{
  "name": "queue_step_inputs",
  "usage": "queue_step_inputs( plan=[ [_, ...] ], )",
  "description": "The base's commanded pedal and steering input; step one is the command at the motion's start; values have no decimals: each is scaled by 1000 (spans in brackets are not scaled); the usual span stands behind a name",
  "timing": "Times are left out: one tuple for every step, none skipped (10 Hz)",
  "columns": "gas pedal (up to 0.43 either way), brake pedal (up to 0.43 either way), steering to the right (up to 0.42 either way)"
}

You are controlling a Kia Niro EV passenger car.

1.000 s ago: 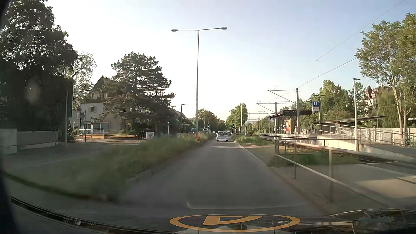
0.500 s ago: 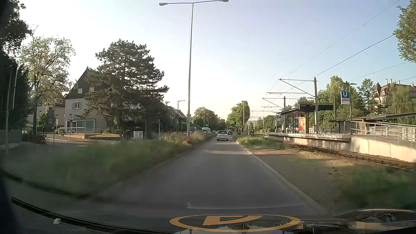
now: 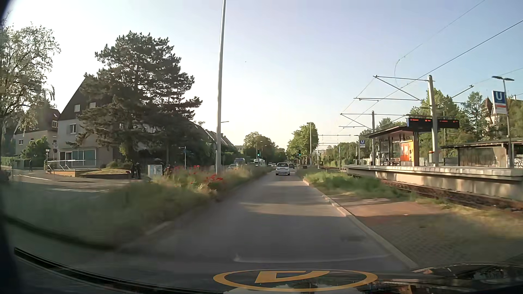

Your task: Follow the waypoints while adhering to traffic rules and regulations

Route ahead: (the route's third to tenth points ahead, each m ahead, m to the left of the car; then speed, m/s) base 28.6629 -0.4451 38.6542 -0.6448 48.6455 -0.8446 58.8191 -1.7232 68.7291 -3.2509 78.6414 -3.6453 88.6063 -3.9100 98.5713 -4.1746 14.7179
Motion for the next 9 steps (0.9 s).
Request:
queue_step_inputs(
  plan=[
    [138,0,-5],
    [138,0,-5],
    [138,0,-5],
    [138,0,-4],
    [138,0,-2],
    [138,0,-2],
    [138,0,-1],
    [138,0,1],
    [138,0,1]
  ],
)
